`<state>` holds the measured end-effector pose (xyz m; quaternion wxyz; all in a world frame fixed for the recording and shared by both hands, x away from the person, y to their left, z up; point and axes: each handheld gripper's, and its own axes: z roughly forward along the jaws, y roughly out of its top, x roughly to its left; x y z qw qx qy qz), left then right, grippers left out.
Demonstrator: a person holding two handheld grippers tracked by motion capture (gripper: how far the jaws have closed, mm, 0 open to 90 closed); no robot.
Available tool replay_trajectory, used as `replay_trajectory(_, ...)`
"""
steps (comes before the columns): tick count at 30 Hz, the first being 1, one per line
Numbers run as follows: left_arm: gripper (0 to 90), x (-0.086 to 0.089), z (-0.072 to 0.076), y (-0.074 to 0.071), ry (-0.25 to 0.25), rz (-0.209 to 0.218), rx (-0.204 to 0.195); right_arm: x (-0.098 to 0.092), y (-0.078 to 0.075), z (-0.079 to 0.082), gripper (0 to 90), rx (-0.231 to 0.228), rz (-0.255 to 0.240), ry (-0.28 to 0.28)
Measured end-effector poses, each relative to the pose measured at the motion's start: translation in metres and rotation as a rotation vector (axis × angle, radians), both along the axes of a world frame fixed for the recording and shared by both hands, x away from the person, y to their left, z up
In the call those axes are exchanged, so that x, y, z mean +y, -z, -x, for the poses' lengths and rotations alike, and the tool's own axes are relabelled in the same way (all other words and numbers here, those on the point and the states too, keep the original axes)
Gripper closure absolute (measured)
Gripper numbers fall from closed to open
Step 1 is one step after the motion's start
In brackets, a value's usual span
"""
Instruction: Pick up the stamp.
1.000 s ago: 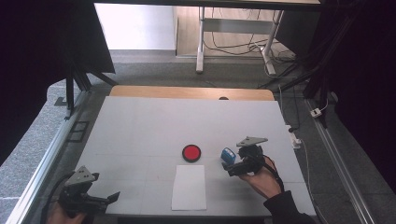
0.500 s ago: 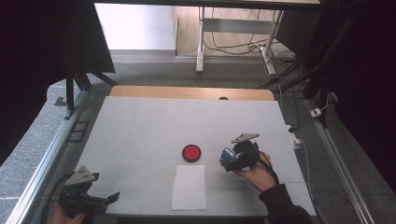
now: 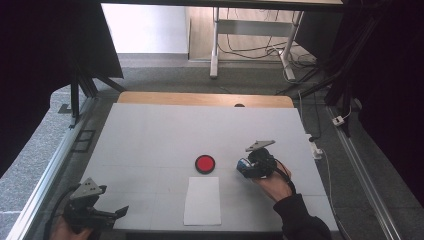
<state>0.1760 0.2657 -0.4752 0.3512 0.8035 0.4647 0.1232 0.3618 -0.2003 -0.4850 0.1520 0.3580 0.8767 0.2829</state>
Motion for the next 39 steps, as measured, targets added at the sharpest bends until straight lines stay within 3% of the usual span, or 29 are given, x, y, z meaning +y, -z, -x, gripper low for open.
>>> replay_trajectory(10, 0.0, 0.0, 0.0, 0.0, 0.0, -0.004, -0.001, 0.0, -0.003, -0.001, 60.1, 0.019, -0.016, -0.004)
replay_trajectory(15, 0.0, -0.001, 0.0, 0.0, 0.003, -0.006, 0.0, 0.0, -0.003, -0.002, 70.9, 0.028, -0.023, -0.009)
replay_trajectory(21, 0.0, -0.001, 0.0, 0.0, 0.004, -0.009, -0.001, 0.001, -0.004, -0.003, 71.6, 0.036, -0.022, -0.008)
replay_trajectory(35, 0.0, -0.002, 0.0, 0.0, 0.007, -0.014, -0.002, -0.007, -0.013, -0.001, 71.7, 0.031, -0.08, -0.015)
replay_trajectory(39, 0.0, -0.002, 0.0, 0.0, 0.005, -0.016, -0.002, -0.008, -0.016, 0.001, 71.7, 0.012, -0.087, -0.032)
